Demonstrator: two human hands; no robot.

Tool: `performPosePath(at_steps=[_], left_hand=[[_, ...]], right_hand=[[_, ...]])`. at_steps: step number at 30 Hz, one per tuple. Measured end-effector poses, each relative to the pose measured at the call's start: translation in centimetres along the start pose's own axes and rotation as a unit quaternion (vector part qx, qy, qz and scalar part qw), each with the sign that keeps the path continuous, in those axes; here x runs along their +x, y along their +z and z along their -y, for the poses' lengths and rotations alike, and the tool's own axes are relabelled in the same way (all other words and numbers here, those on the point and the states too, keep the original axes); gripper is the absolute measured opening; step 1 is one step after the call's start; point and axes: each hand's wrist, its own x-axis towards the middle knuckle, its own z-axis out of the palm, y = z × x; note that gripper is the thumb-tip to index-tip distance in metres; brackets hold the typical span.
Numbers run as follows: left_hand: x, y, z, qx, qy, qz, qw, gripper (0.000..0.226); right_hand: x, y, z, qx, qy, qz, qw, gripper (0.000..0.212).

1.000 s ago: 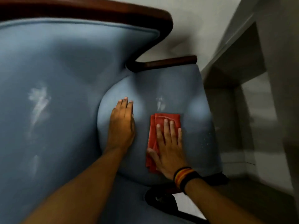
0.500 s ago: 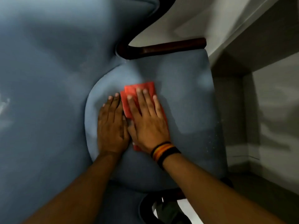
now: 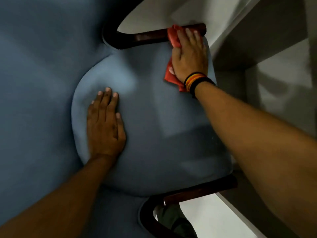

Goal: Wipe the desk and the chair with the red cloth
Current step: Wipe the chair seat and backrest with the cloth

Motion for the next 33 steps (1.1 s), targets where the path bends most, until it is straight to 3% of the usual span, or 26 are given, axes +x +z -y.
performPosePath(at_steps=[2,6,9,11,13,17,19,21,23,25,29,31,33], left_hand=[[0.0,-0.1,0.1,-0.001,0.003,0.000,1.000,0.055],[0.0,-0.6,0.0,-0.007,-0.004,0.002,1.000,0.056],[0.2,-0.7,-0.1,-0.002,-0.010,0.011,1.000,0.057],[0.2,-0.7,0.0,-0.002,-0.014,0.012,1.000,0.057],[0.0,-0.5,0.1,-0.004,-0.012,0.010,1.000,0.057],[-0.4,-0.2,0.4,0.001,-0.011,0.000,1.000,0.057],[-0.2,-0.2,0.4,0.000,-0.005,-0.004,1.000,0.056],[-0.2,-0.3,0.2,-0.003,-0.003,-0.007,1.000,0.056],[-0.2,-0.5,0.2,-0.007,-0.006,-0.007,1.000,0.055],[-0.1,-0.7,0.2,-0.005,-0.007,-0.006,1.000,0.054],[0.4,-1.9,0.4,-0.032,0.001,0.022,0.999,0.053],[0.1,-2.6,0.7,-0.041,-0.003,0.037,0.998,0.055],[-0.5,-2.8,1.1,-0.027,-0.006,0.031,0.999,0.055]], right_hand=[[-0.7,-0.2,-2.1,0.030,0.004,-0.017,0.999,0.068],[-11.6,-1.0,-7.0,0.187,0.174,-0.091,0.962,0.068],[-23.4,0.3,-7.9,0.092,0.113,-0.064,0.987,0.064],[-27.3,1.9,-7.0,0.021,0.127,-0.057,0.990,0.068],[-25.9,2.5,-6.3,0.004,0.126,-0.063,0.990,0.071],[-16.5,2.3,-6.0,-0.014,0.029,-0.083,0.996,0.071],[-10.7,1.8,-4.4,0.008,0.065,-0.121,0.990,0.071],[-6.1,1.6,-1.1,0.007,0.097,-0.106,0.990,0.072],[-4.6,2.3,2.9,-0.044,0.045,-0.074,0.995,0.072],[-6.7,3.1,6.3,-0.076,-0.068,-0.046,0.994,0.073],[-17.6,4.1,6.6,-0.088,-0.267,0.037,0.959,0.080],[-22.1,3.4,3.5,-0.093,-0.301,0.073,0.946,0.086],[-22.4,2.6,0.4,-0.104,-0.258,0.071,0.958,0.087]])
